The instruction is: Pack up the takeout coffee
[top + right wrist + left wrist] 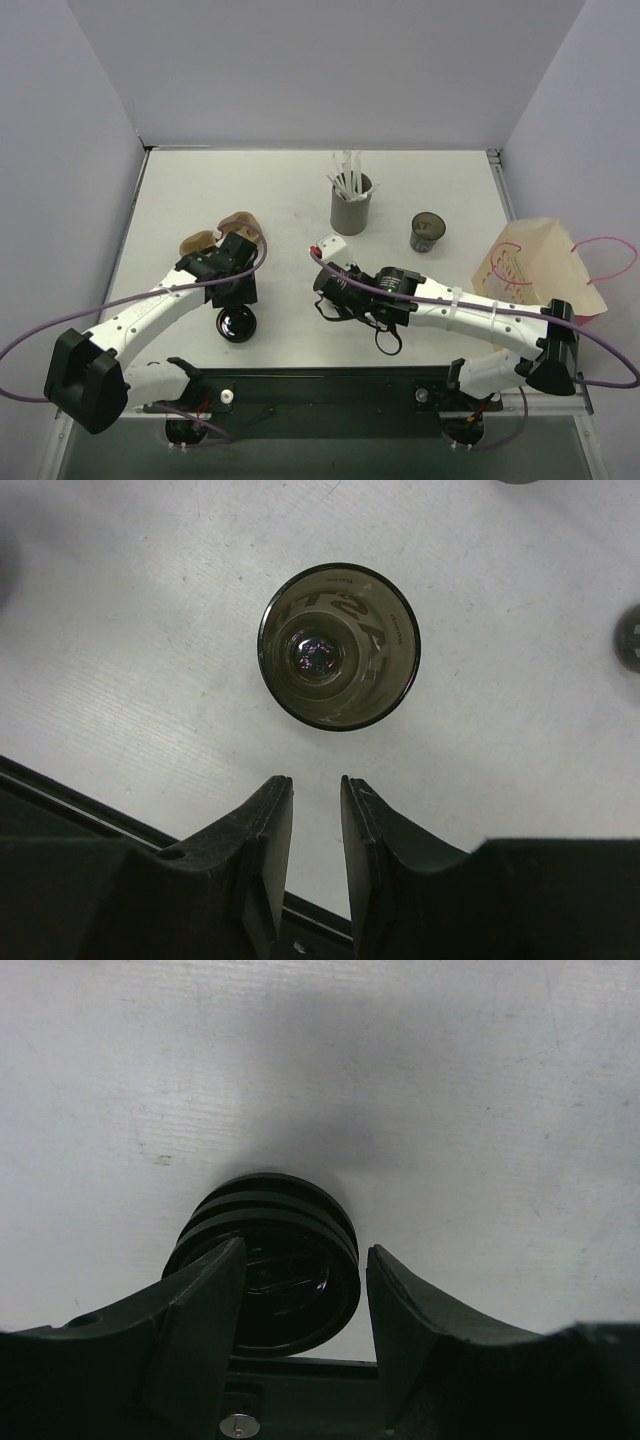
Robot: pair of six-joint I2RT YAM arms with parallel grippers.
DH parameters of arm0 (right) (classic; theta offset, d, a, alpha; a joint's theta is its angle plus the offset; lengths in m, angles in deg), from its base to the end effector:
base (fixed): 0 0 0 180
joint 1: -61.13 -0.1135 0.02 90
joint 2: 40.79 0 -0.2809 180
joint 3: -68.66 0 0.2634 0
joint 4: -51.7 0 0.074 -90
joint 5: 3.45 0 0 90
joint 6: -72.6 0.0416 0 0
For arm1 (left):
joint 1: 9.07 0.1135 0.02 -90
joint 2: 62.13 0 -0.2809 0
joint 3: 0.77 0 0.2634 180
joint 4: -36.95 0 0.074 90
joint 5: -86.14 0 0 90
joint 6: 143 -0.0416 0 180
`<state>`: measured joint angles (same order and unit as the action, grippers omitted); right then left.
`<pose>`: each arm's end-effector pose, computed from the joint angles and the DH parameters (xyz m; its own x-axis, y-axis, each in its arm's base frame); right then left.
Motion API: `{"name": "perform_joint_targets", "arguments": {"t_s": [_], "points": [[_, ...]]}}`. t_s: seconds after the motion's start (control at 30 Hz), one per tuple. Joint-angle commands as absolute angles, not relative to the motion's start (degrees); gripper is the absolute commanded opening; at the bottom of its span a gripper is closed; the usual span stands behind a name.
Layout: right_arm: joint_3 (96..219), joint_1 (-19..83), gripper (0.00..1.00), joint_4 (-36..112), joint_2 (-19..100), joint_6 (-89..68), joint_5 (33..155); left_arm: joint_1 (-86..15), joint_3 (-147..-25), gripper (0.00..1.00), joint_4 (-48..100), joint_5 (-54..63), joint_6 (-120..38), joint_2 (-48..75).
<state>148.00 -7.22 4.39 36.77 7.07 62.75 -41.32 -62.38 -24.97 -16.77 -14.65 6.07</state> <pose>0.1268 0.2738 0.3160 -0.5487 -0.3550 -0.7569 -0.5700 0.8211 0.0281 0.1904 -0.1092 0.2375 -0.8969 -0.1492 -0.4163 -0.1346 0.9888 -0.0643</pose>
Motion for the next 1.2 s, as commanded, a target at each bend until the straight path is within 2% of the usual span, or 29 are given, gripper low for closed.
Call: {"name": "perform_joint_targets", "arguments": {"t_s": [0.0,0.53,1.17], "points": [[147.0,-7.6,0.27,4.6,33.1,7.7,59.9,-42.6,-62.3,0.61,-21.3,-18.3,-11.5,8.9],[145.5,-7.5,0.27,4.5,31.4,7.3,59.4,-47.3,-63.4,0.56,-24.7,-25.2,-7.0,10.0],[144.1,-7.6,0.27,4.6,29.9,7.9,59.5,-52.7,-61.1,0.47,-24.3,-27.0,-3.2,12.1]]}}
